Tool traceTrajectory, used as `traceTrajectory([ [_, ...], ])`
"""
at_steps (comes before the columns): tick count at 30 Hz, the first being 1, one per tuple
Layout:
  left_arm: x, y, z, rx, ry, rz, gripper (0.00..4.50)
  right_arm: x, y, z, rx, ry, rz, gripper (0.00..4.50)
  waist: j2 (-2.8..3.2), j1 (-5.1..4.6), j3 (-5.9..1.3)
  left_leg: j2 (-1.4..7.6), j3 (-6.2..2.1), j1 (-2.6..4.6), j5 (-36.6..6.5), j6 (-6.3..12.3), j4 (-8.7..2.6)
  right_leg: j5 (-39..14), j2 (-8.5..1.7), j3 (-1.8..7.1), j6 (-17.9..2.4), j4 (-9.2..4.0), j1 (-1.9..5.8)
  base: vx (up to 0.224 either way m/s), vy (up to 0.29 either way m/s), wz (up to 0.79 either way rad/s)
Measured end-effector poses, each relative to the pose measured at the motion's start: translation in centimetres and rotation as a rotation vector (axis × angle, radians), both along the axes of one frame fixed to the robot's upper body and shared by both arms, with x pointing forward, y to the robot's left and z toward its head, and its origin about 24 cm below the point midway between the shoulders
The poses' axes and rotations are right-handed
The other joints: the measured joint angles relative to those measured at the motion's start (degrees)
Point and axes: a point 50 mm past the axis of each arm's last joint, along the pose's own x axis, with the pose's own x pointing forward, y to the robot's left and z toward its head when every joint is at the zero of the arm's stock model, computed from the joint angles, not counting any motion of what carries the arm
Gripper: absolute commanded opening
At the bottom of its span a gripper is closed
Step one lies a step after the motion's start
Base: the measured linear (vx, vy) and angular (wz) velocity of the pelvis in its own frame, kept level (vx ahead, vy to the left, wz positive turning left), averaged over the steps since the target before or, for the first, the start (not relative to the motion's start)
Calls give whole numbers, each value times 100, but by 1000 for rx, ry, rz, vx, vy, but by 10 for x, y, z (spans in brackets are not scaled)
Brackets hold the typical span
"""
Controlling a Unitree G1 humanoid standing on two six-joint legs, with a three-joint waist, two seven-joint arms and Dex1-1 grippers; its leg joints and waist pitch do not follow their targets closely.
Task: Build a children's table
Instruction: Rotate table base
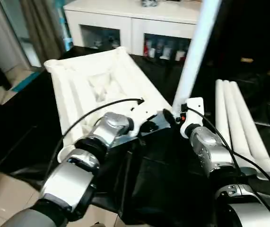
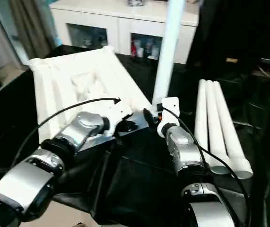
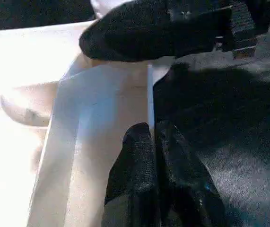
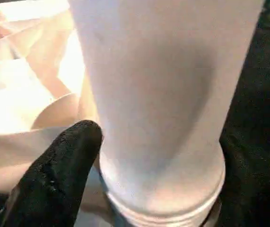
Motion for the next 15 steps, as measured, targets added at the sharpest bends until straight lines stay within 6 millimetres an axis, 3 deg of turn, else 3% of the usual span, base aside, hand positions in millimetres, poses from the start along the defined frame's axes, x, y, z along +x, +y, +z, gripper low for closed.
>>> traceTrajectory([
  [5,-7,22,0,16,13,-131,0,-14,-6,0,-7,-10,229,370,0,-15,0,6,-5,0,0,1,-5,-14,6,-5,4,0,-2,0,0,0],
  [9,-15,29,0,-1,42,-233,0,-24,-15,4,-29,-1,379,370,0,107,0,7,1,2,1,2,8,-20,3,-3,1,-7,-4,0,0,0],
  [15,-22,44,2,-8,65,-312,0,-40,-25,8,-49,10,533,370,-5,164,3,8,9,0,0,1,8,-33,-2,-1,5,-7,-7,0,0,0],
])
